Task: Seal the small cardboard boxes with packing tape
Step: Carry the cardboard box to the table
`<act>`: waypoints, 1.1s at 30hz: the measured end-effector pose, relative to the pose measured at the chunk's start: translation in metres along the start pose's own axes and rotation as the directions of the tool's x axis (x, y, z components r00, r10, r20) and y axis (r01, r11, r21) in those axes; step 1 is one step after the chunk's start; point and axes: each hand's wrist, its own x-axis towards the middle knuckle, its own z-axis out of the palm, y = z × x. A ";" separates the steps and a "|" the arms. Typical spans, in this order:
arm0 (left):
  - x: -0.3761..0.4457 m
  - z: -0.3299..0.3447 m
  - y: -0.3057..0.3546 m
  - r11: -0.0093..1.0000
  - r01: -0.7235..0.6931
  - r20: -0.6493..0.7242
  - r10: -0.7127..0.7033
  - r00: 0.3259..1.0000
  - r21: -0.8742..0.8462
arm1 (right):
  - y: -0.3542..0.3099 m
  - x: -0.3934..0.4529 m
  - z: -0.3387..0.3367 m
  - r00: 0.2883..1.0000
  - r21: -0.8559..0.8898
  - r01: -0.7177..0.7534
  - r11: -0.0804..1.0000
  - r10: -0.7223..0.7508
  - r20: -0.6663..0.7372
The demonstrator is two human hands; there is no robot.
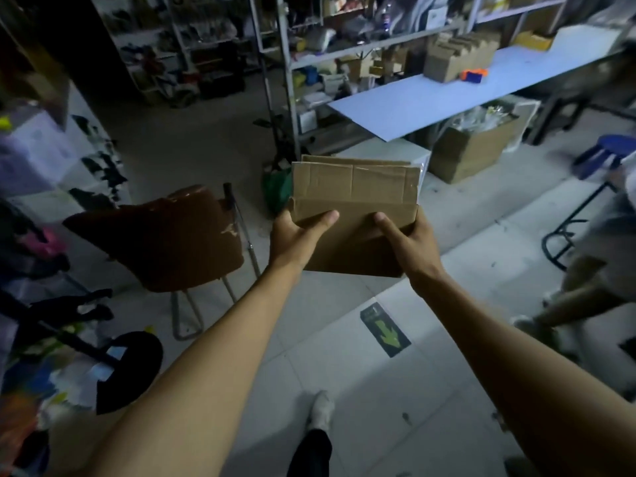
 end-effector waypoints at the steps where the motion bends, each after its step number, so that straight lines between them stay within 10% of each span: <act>1: 0.017 0.008 0.000 1.000 -0.001 0.025 0.001 1.000 -0.006 | 0.004 0.014 0.000 1.000 -0.004 -0.003 1.000 0.003 -0.022; 19: 0.281 0.136 -0.003 0.999 -0.028 0.340 0.032 0.940 -0.016 | 0.067 0.248 -0.008 0.955 -0.020 -0.172 0.985 0.162 -0.248; 33: 0.455 0.312 -0.006 0.999 0.001 0.284 -0.016 0.959 0.052 | 0.138 0.469 -0.100 0.959 -0.021 -0.215 0.976 0.206 -0.196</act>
